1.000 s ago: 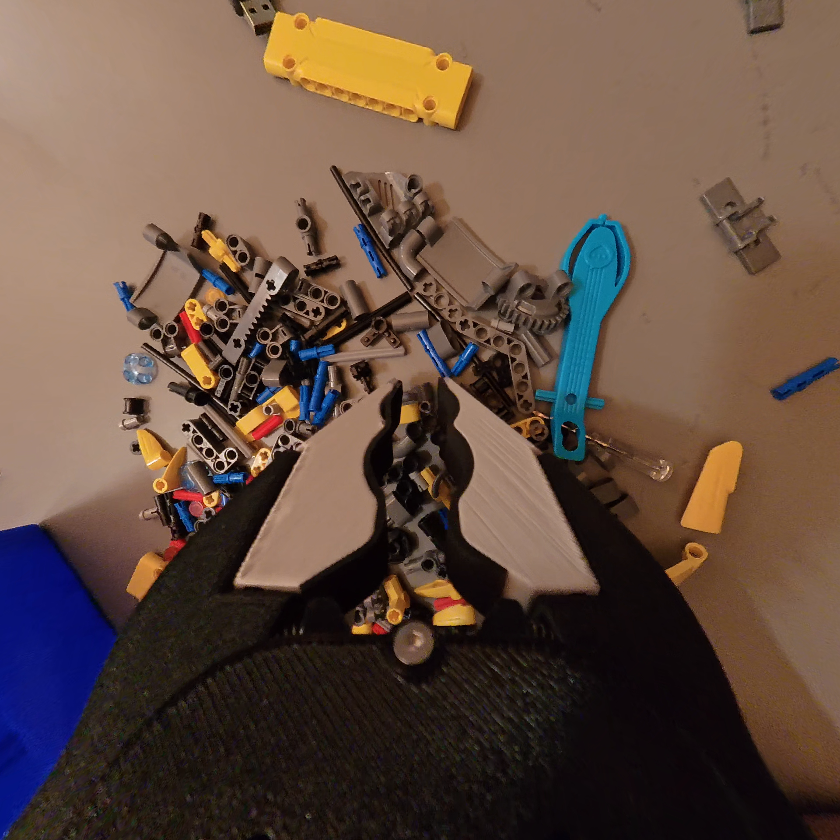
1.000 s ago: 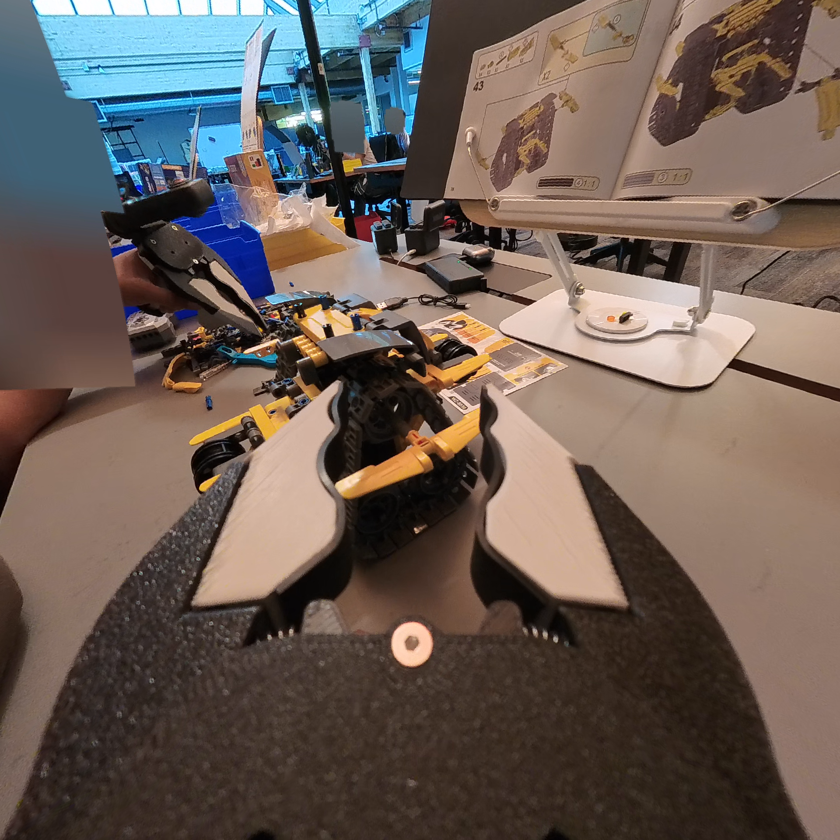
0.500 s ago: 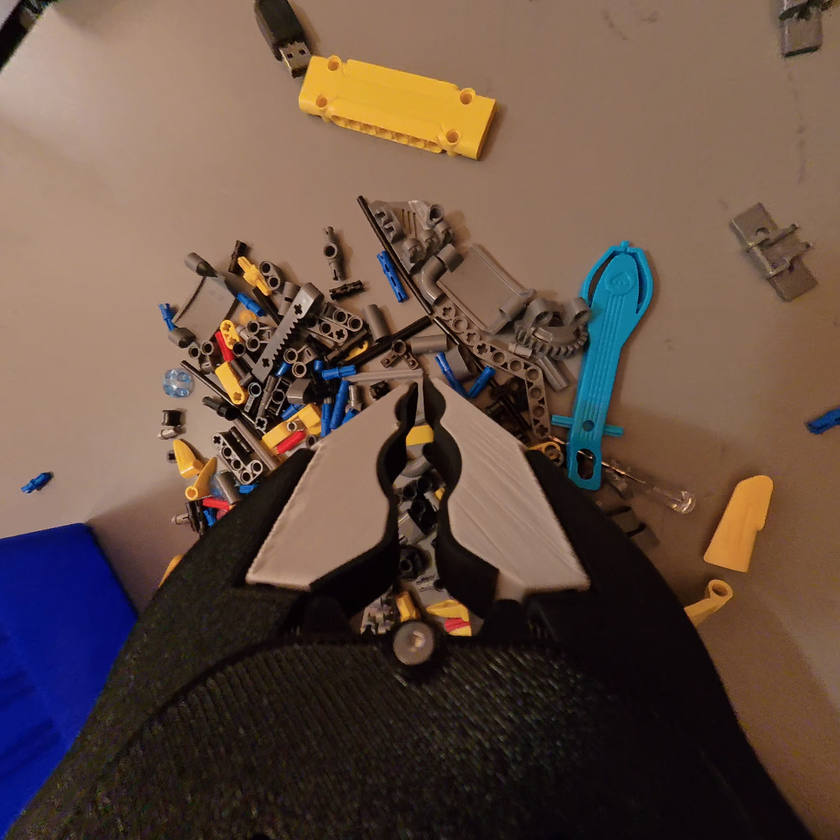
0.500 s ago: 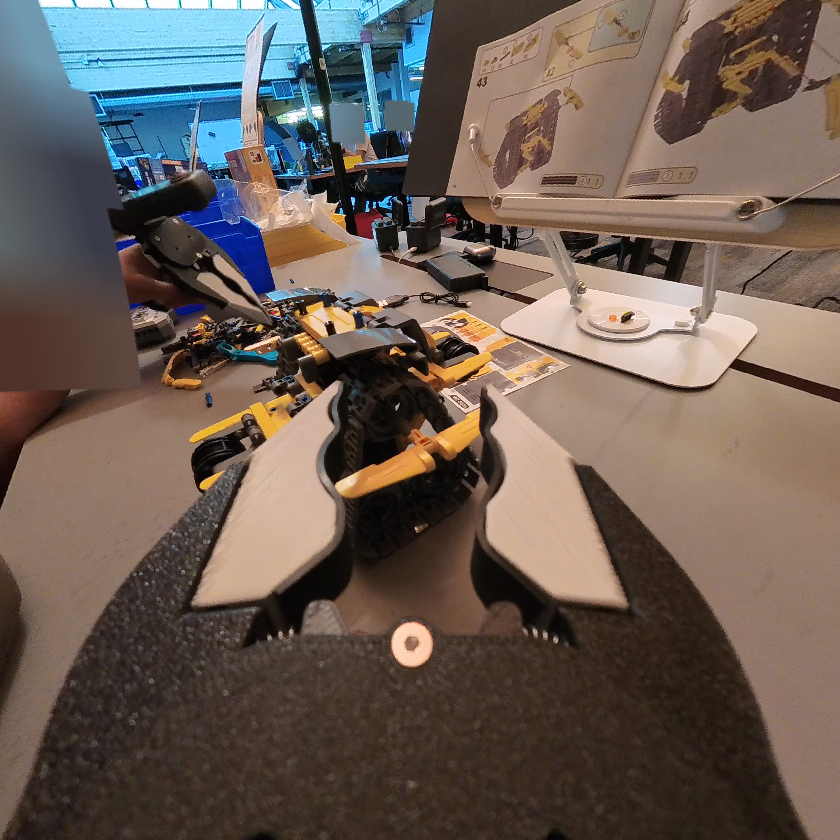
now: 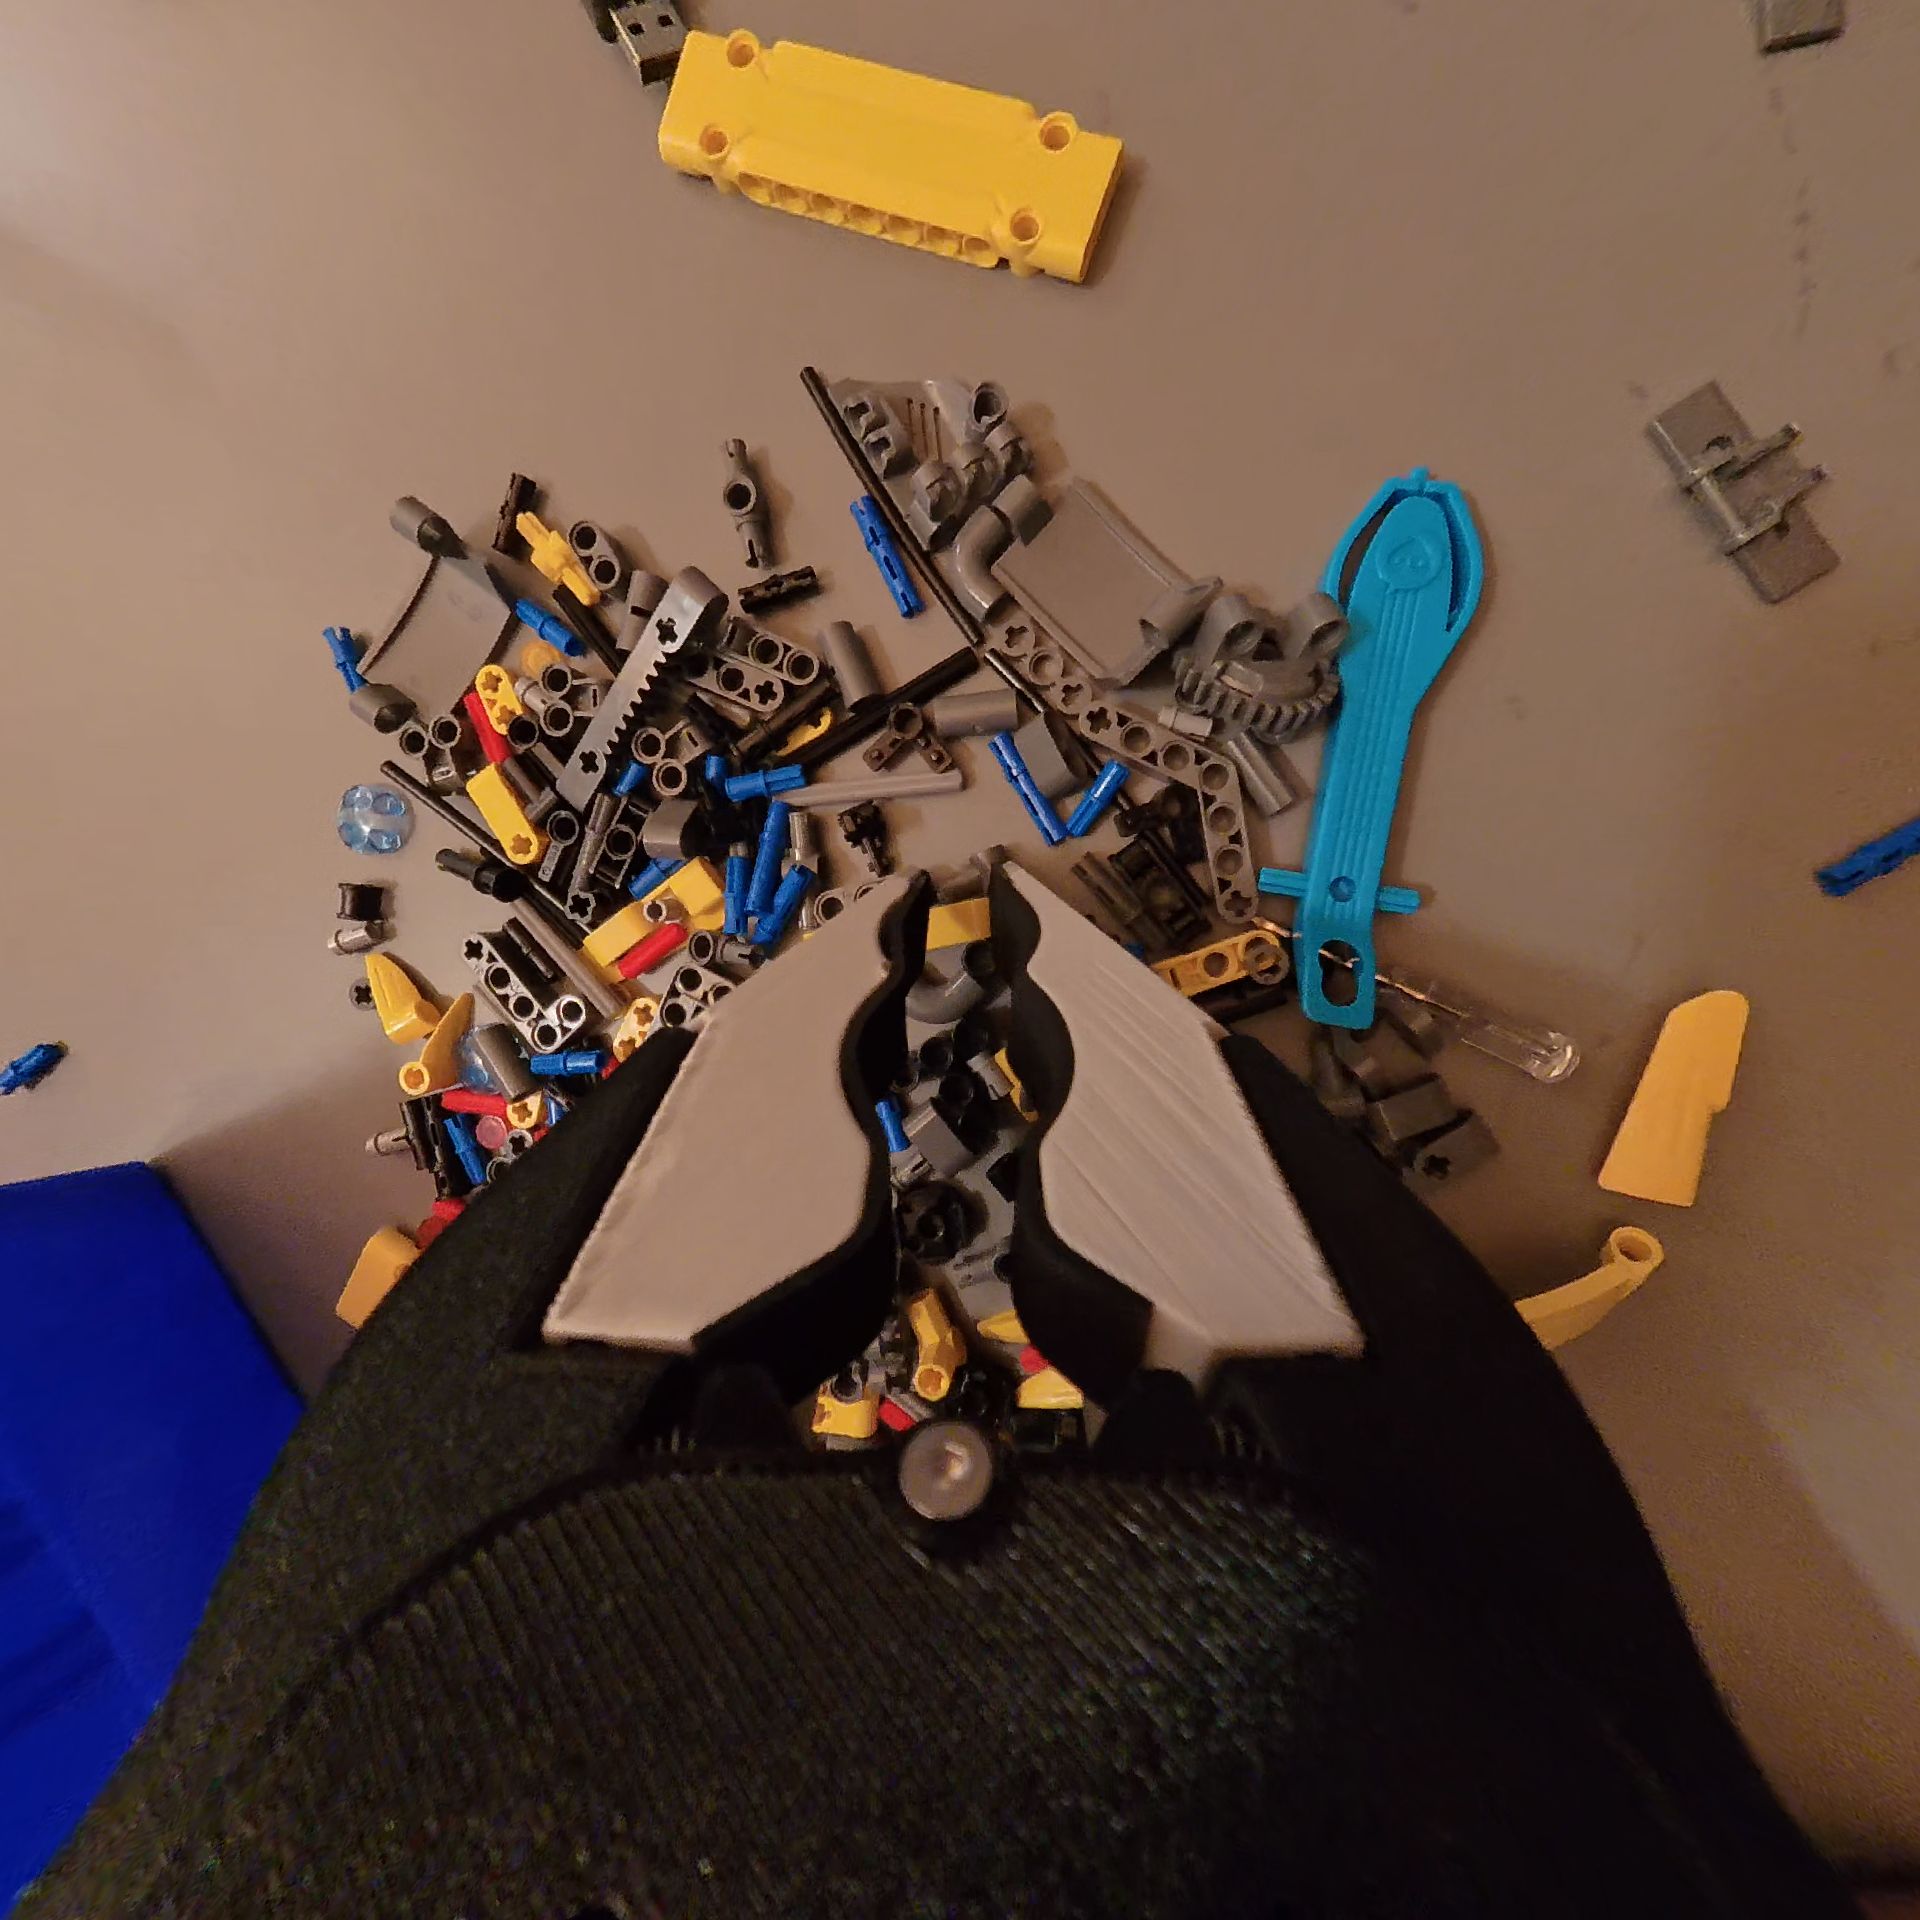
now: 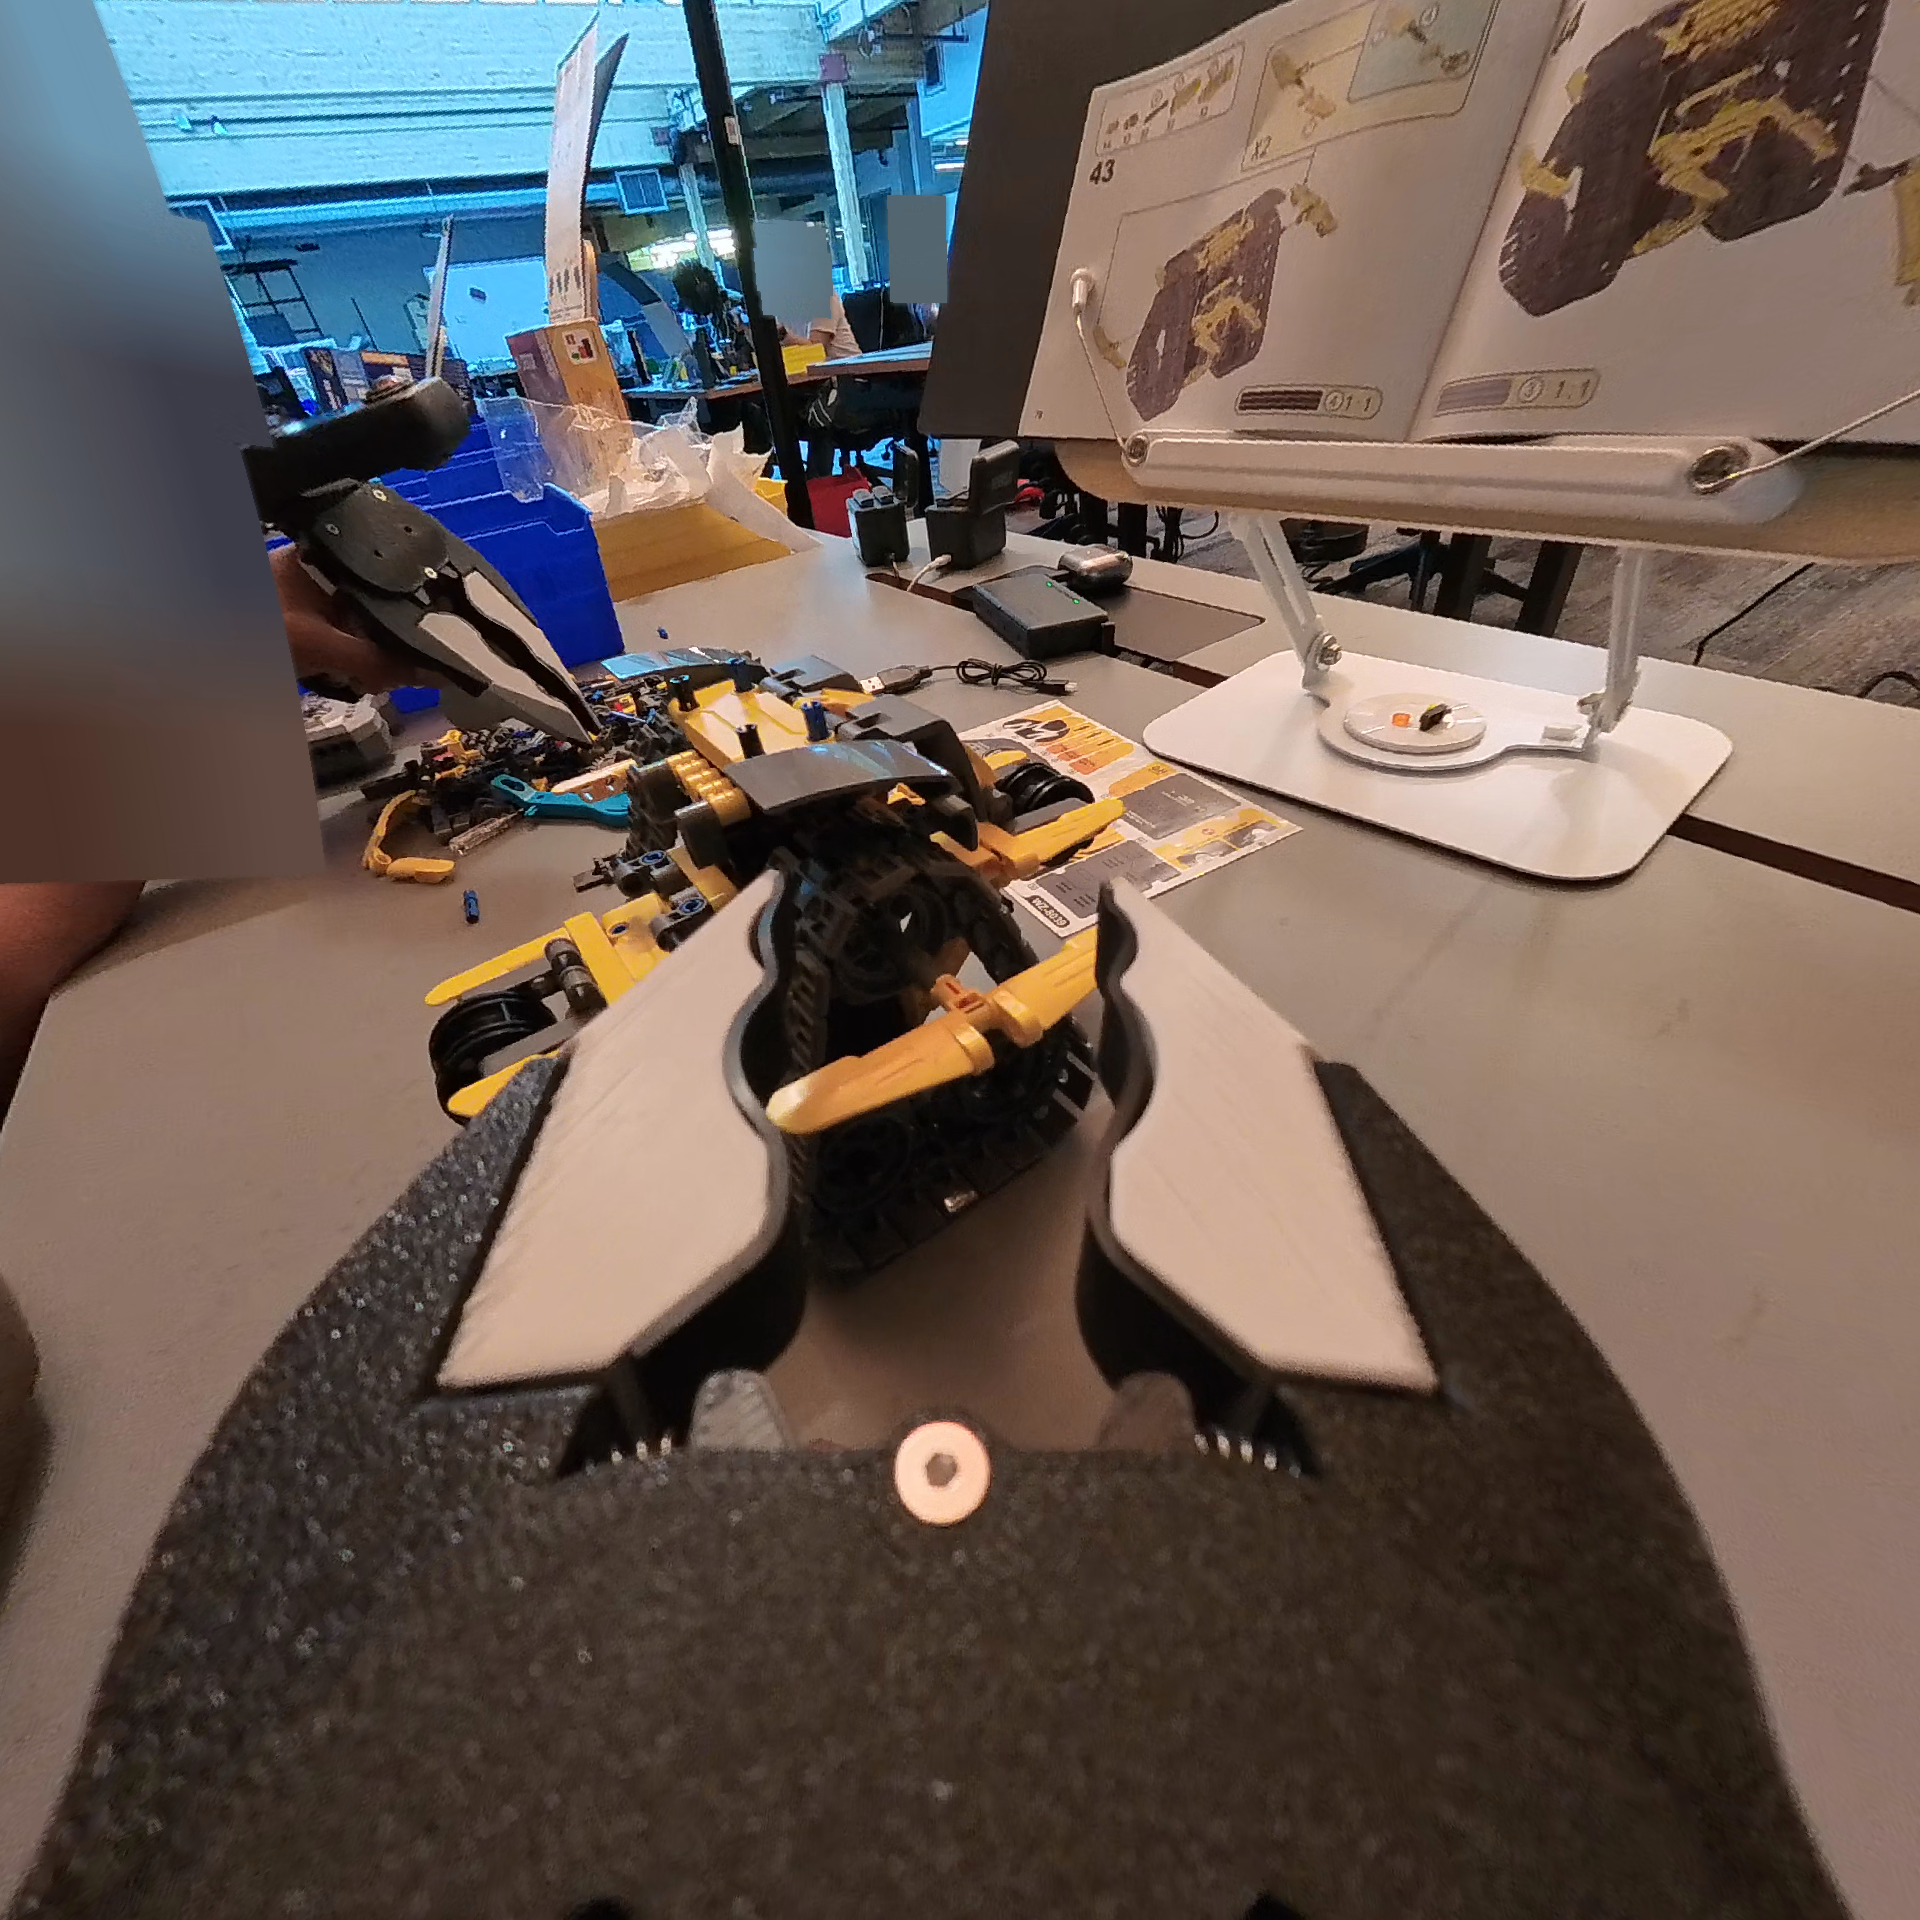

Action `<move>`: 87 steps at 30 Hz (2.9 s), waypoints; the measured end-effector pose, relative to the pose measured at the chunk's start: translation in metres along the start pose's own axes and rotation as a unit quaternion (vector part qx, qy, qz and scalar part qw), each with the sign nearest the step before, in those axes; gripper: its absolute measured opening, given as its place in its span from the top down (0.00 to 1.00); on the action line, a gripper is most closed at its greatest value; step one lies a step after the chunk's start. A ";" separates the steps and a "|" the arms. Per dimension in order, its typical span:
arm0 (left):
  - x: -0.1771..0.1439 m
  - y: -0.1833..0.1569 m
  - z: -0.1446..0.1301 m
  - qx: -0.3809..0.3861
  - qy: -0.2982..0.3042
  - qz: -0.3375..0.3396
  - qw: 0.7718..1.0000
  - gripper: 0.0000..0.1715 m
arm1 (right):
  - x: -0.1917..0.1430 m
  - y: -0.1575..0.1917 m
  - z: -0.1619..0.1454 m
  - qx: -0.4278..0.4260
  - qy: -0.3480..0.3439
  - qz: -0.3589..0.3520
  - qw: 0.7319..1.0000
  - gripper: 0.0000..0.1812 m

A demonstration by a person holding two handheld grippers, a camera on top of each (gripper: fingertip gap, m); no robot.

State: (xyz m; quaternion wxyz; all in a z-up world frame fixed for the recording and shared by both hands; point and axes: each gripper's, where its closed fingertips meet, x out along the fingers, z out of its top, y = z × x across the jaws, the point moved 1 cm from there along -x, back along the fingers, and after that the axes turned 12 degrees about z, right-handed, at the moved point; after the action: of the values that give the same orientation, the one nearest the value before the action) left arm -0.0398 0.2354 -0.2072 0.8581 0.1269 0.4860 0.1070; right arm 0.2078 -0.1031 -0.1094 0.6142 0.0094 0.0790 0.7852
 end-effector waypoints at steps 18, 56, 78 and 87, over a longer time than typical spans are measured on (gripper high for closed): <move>0.002 0.009 0.006 -0.006 -0.014 0.031 0.999 0.94 | 0.000 0.000 0.000 0.001 0.000 0.000 1.000 0.68; 0.007 0.002 0.007 -0.003 -0.022 0.007 1.000 0.93 | 0.000 0.003 0.002 -0.008 0.000 0.001 1.000 0.68; 0.005 -0.003 0.011 0.013 -0.029 0.008 0.999 0.98 | 0.000 0.003 0.002 -0.016 0.004 -0.004 1.000 0.68; -0.052 -0.086 0.091 0.156 -0.151 -0.019 0.976 0.98 | -0.001 -0.006 -0.003 -0.010 0.009 -0.018 1.000 0.69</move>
State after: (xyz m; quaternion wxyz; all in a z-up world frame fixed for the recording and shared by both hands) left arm 0.0177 0.1274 -0.1477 0.8930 0.2650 0.3639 -0.0065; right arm 0.2135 -0.1031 -0.1132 0.6272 -0.0048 0.0770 0.7750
